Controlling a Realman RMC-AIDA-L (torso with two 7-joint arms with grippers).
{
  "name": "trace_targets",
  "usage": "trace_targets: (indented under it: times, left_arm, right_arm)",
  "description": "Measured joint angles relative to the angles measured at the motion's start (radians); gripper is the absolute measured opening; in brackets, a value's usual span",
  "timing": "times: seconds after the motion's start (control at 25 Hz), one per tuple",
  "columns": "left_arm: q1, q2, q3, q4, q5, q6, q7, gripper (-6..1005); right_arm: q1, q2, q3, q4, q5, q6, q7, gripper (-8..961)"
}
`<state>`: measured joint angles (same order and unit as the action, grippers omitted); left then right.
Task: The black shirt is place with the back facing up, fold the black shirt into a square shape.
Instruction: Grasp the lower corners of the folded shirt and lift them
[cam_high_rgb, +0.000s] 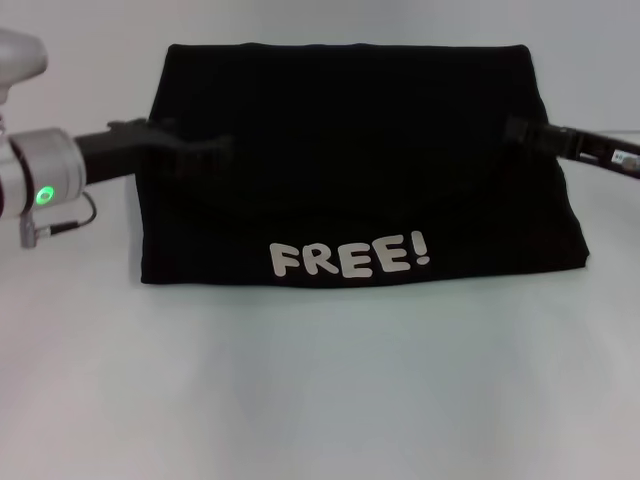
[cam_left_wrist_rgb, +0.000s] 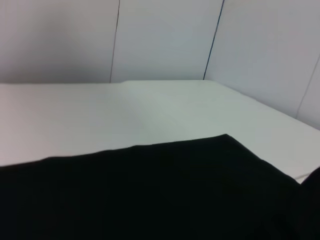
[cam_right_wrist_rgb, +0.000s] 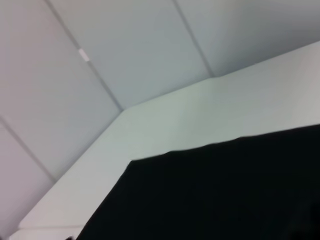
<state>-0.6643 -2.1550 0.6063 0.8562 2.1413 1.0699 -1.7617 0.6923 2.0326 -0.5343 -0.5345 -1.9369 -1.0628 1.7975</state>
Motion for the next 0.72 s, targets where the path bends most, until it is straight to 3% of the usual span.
trace_targets:
  times: [0.16, 0.4, 0.72]
  left_arm:
    - [0.058, -0.012, 0.0, 0.015, -0.002, 0.007, -0.004, 953]
    - [0.128, -0.013, 0.0, 0.013, 0.008, 0.037, -0.092, 953]
    - [0.134, -0.007, -0.032, 0.014, 0.129, 0.051, -0.292, 952]
  right_arm:
    - [-0.022, 0.005, -0.007, 0.001, -0.001, -0.08, -0.038, 762]
    - [-0.026, 0.0, -0.007, 0.008, -0.006, -0.097, -0.075, 763]
    - [-0.01, 0.005, -0.024, 0.002, -0.007, -0.106, -0.124, 764]
